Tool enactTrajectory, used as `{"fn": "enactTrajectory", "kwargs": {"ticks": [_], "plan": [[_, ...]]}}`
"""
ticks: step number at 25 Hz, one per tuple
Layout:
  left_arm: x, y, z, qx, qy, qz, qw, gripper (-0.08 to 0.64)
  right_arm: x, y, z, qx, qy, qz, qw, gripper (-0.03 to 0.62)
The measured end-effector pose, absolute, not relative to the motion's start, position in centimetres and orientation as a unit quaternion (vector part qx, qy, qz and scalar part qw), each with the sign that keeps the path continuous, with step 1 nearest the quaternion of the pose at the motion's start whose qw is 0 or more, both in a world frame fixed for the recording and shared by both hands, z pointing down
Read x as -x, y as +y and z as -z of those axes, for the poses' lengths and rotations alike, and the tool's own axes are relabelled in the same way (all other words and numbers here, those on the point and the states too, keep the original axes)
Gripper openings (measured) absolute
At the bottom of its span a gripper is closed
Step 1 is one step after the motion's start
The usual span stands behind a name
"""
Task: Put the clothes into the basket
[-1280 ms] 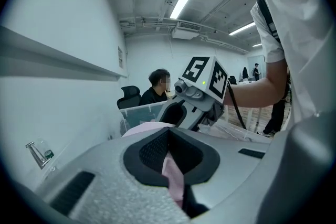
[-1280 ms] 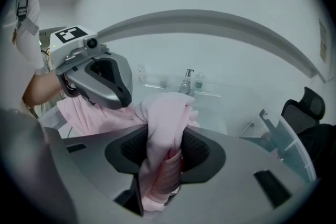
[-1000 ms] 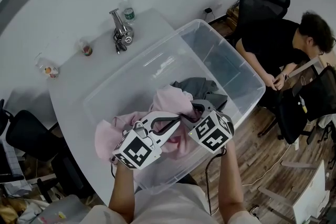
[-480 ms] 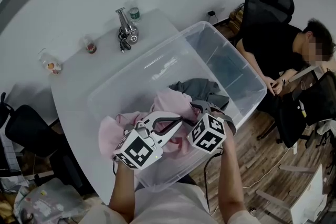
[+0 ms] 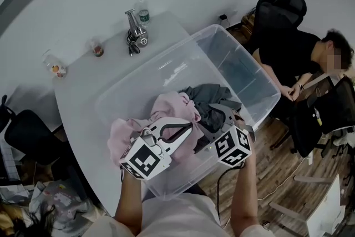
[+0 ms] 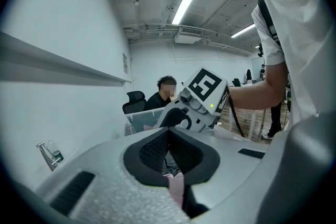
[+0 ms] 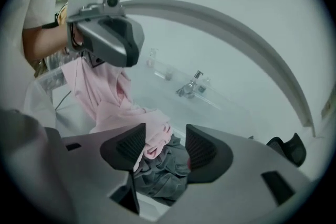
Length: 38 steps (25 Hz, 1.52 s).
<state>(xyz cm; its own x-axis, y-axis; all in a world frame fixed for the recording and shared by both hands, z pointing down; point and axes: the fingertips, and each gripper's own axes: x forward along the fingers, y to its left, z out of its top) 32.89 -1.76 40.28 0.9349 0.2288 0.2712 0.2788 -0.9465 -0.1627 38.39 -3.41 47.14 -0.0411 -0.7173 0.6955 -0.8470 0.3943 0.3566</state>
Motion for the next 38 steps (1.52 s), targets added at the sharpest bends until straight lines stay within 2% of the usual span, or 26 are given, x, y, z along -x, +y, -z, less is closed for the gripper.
{"fn": "enactTrajectory", "kwargs": {"ticks": [2,7,11,13,21,38], "plan": [[-32.5,-1.7,-39.9,0.979,-0.128,0.12,0.099,0.005,-38.2,-3.4,-45.2,-0.574,-0.727,-0.063,0.372,0.168],[-31.7,-2.0,-38.0,0.985,-0.115,0.089,0.091,0.005,-36.8,-3.1,-39.8,-0.617,-0.757,-0.037,0.214,0.047],[-30.9,-2.0,-36.0,0.991,-0.105,0.045,0.069,0.005,-34.7,-1.8,-35.5,-0.618,-0.783,-0.022,0.063,0.006],[-30.3,-2.0,-35.7,0.992,-0.101,0.035,0.062,0.005,-33.9,-1.2,-35.0,-0.616,-0.787,-0.022,0.03,0.005],[-27.6,-1.8,-35.8,0.996,-0.085,0.003,0.015,0.005,-31.9,0.8,-35.8,-0.629,-0.777,-0.029,-0.001,0.003],[-23.6,-0.7,-34.2,0.996,-0.085,-0.022,0.015,0.005,-28.3,2.2,-34.9,-0.641,-0.767,-0.011,0.025,0.003]]}}
